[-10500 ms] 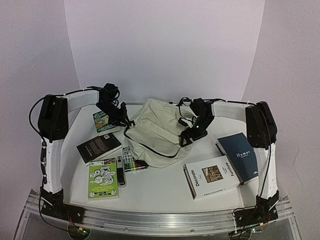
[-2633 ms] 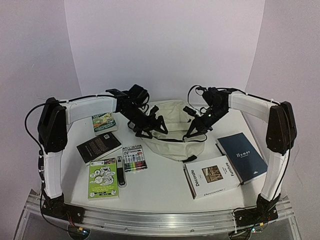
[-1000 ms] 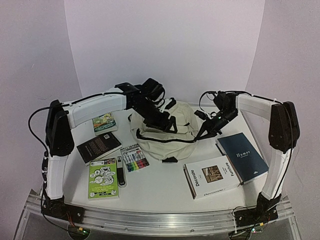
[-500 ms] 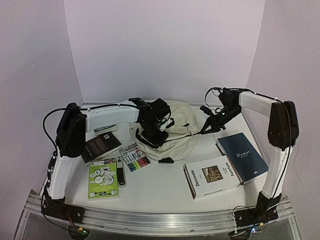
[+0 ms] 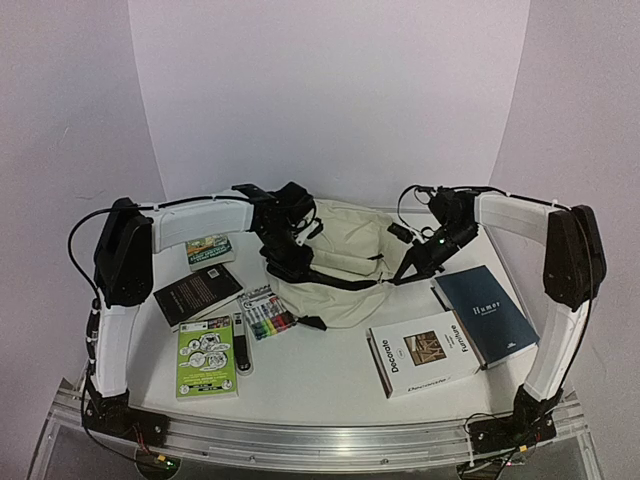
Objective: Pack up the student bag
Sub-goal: Unzip the student bag at the center of the board.
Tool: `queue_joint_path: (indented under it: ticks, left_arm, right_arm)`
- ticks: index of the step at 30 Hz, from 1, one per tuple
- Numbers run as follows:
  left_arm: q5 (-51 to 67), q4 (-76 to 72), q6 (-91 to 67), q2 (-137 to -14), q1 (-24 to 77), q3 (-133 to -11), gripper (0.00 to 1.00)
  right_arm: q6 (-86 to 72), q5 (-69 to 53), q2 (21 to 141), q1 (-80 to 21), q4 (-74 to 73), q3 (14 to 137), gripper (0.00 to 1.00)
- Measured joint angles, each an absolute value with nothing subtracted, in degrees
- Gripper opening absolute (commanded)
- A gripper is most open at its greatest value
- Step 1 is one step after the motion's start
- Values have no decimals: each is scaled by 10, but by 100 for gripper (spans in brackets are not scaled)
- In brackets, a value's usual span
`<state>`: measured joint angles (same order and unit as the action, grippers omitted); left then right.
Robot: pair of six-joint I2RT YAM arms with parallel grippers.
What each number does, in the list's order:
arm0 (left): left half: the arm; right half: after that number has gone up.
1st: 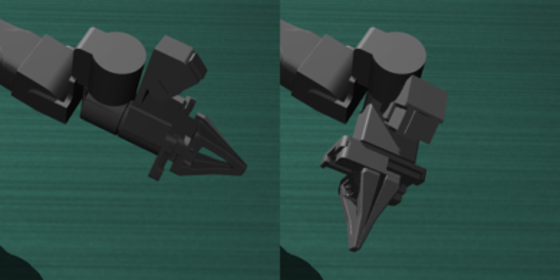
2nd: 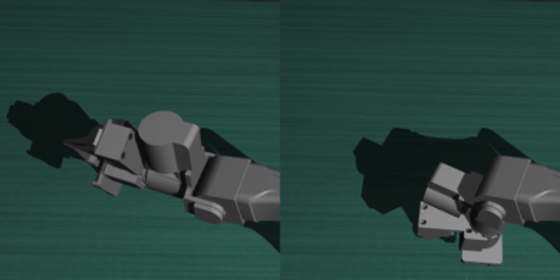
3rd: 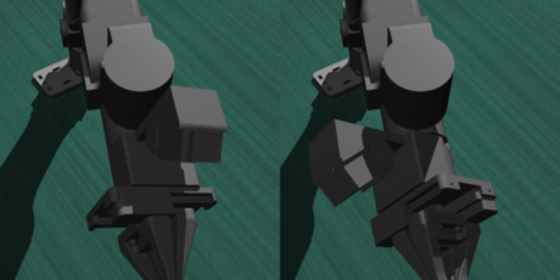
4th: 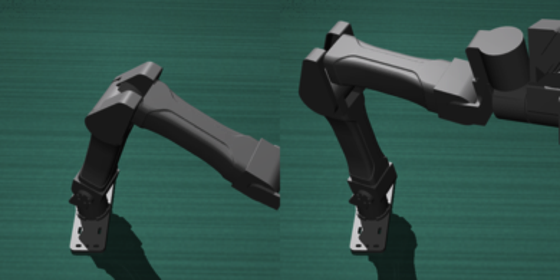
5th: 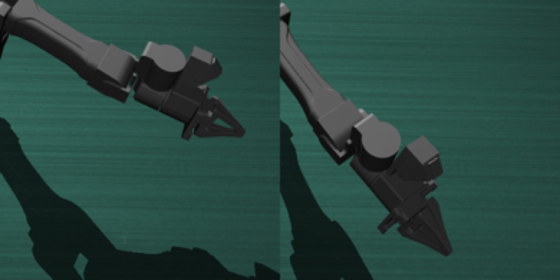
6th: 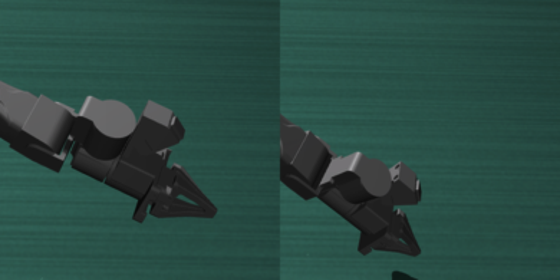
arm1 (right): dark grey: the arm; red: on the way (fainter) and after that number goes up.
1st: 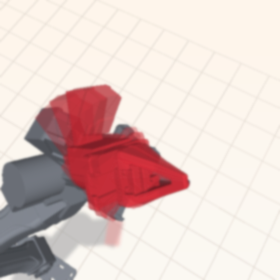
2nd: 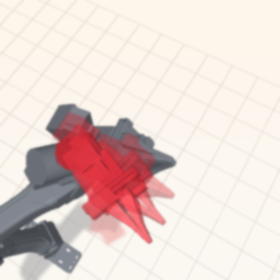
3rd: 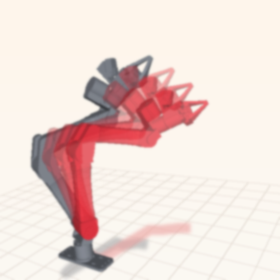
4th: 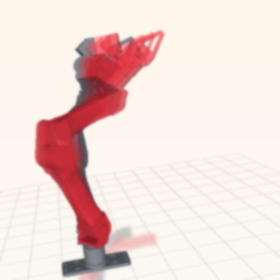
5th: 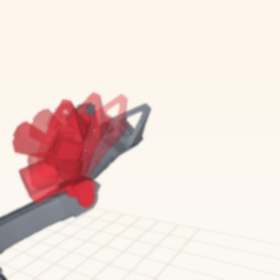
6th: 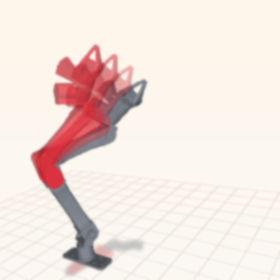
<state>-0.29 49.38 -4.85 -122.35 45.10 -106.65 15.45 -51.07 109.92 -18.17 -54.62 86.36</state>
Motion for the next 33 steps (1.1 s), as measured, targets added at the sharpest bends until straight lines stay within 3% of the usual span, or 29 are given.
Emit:
queue_joint_path:
  ticks: [4,10,20,23,28,30,33]
  left_arm:
    - [0,471,-36,-1148,443,-989,73]
    - [53,416,-22,-1037,496,-927,77]
    - [69,319,60,-1129,554,-965,75]
    - [48,314,85,-1176,559,-990,60]
    - [10,332,117,-1222,571,-1019,13]
    - [-2,340,120,-1223,575,-1020,6]
    - [-14,342,133,-1216,579,-1010,3]
  right_arm:
    - [126,-509,1106,-220,-537,905,0]
    - [99,-508,1142,-226,-526,954,0]
    - [87,-509,1158,-224,-525,957,0]
    - [85,-509,1158,-224,-525,957,0]
    - [80,-507,1158,-220,-525,957,0]
    - [78,-502,1160,-217,-525,959,0]
    - [77,-482,1170,-204,-523,971,0]
